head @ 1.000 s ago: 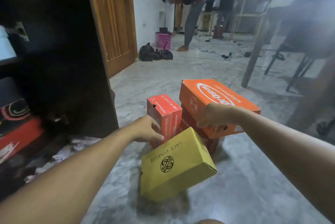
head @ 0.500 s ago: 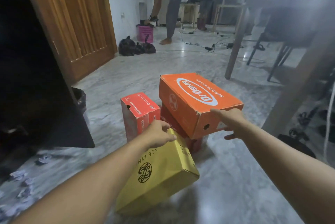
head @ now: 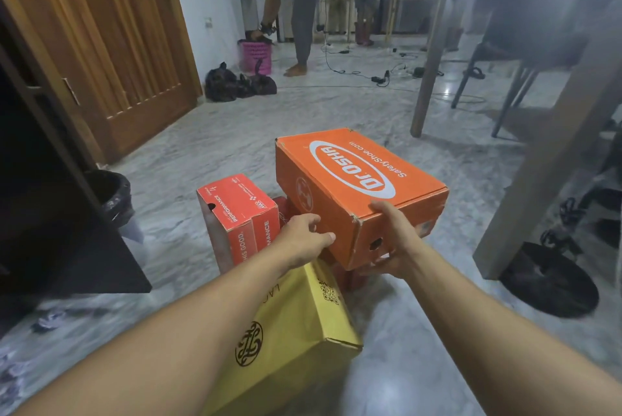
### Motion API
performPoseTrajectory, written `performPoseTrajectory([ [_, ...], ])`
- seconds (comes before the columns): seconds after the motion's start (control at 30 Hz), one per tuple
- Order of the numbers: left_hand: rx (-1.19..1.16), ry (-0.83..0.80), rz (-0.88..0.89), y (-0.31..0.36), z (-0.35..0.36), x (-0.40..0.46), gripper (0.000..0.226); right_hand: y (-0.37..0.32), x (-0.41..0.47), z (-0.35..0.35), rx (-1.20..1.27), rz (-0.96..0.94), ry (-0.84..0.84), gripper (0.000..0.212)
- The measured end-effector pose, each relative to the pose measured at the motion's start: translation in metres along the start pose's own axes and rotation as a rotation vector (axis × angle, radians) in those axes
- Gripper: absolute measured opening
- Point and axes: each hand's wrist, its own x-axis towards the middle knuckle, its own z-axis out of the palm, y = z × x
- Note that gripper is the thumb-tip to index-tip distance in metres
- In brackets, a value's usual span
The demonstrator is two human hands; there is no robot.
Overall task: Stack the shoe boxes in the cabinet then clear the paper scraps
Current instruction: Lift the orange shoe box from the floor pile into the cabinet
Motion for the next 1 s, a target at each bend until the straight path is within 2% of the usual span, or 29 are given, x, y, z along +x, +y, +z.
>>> performPoseTrajectory([
  [0.07,-0.01,0.049,-0.003,0.001,-0.002,0.005,0.066,0.001,0.003,-0.009,0.082,-0.013,0.078,0.071],
  [0.23,-0.075,0.205,-0.016,0.006,-0.019,0.015,0.081,0.0,-0.004,-0.055,0.083,0.063,0.068,0.05],
  [0.37,-0.143,0.369,-0.027,0.017,-0.045,0.016,0.087,-0.004,-0.019,-0.093,0.041,0.051,0.029,0.076],
  [0.43,-0.179,0.407,-0.035,0.025,-0.058,0.015,0.089,-0.008,-0.03,-0.106,-0.008,0.013,-0.009,0.07],
  [0.5,-0.239,0.393,-0.051,0.032,-0.069,0.014,0.085,-0.014,-0.038,-0.118,-0.039,0.012,-0.054,0.055],
  [0.63,-0.363,0.302,-0.054,0.038,-0.08,0.01,0.047,-0.026,-0.048,-0.132,-0.116,-0.018,-0.108,0.057],
  [0.77,-0.495,0.263,-0.044,0.036,-0.079,0.006,0.026,-0.038,-0.057,-0.137,-0.16,-0.068,-0.103,0.052],
  [1.0,-0.548,0.256,-0.055,0.039,-0.087,-0.018,0.05,-0.064,-0.077,-0.118,-0.184,-0.204,0.021,0.023],
])
